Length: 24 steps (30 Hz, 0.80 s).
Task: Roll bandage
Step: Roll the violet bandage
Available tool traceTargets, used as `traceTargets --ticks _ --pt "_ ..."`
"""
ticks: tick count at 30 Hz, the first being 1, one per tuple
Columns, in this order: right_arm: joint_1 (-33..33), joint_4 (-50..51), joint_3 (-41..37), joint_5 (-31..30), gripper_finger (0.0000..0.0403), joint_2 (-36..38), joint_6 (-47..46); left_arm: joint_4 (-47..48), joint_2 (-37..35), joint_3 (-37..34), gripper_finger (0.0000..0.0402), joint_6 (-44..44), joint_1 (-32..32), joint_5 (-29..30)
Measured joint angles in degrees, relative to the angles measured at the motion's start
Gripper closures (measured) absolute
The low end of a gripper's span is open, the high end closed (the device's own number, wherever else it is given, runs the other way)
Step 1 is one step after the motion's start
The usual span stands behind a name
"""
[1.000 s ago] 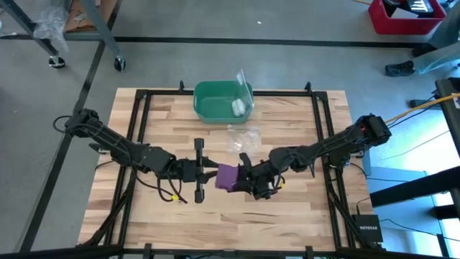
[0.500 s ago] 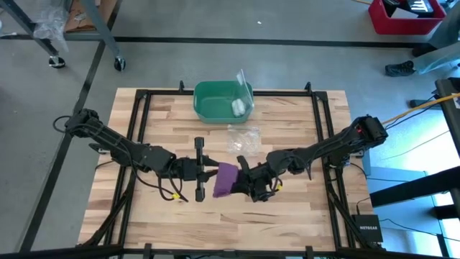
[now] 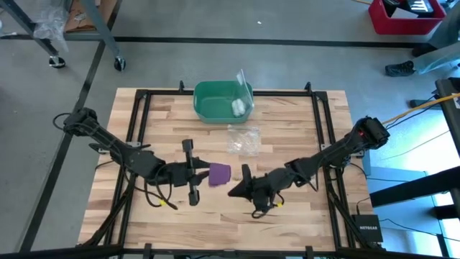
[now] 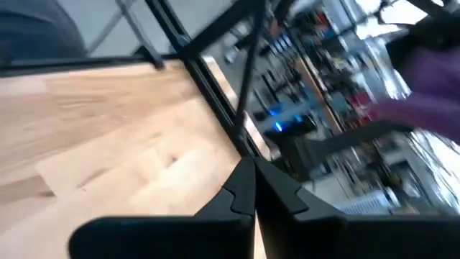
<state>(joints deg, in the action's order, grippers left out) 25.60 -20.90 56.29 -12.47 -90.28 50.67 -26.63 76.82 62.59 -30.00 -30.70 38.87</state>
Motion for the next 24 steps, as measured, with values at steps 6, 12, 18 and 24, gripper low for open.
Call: traceTargets --ticks 6,12,18,24 --pt "0.30 -3.73 0.00 -14.80 0.0389 0.02 -5.61 0.10 0.04 0.00 0.0386 0.27 0.00 -5.54" --pt "0.25 -11.31 0.00 -10.93 0.0389 0.02 -5.15 -2.96 0.09 0.00 0.0386 -1.31 0.70 -29.90" --pt "0.32 -21.48 0.02 3.93 0.0376 0.02 0.85 -4.35 0.28 0.00 0.0386 2.05 6.02 -48.26" --pt "0.26 -23.16 0.02 9.02 0.0298 0.02 1.69 -5.20 0.77 0.00 0.0386 6.16 12.04 -55.43"
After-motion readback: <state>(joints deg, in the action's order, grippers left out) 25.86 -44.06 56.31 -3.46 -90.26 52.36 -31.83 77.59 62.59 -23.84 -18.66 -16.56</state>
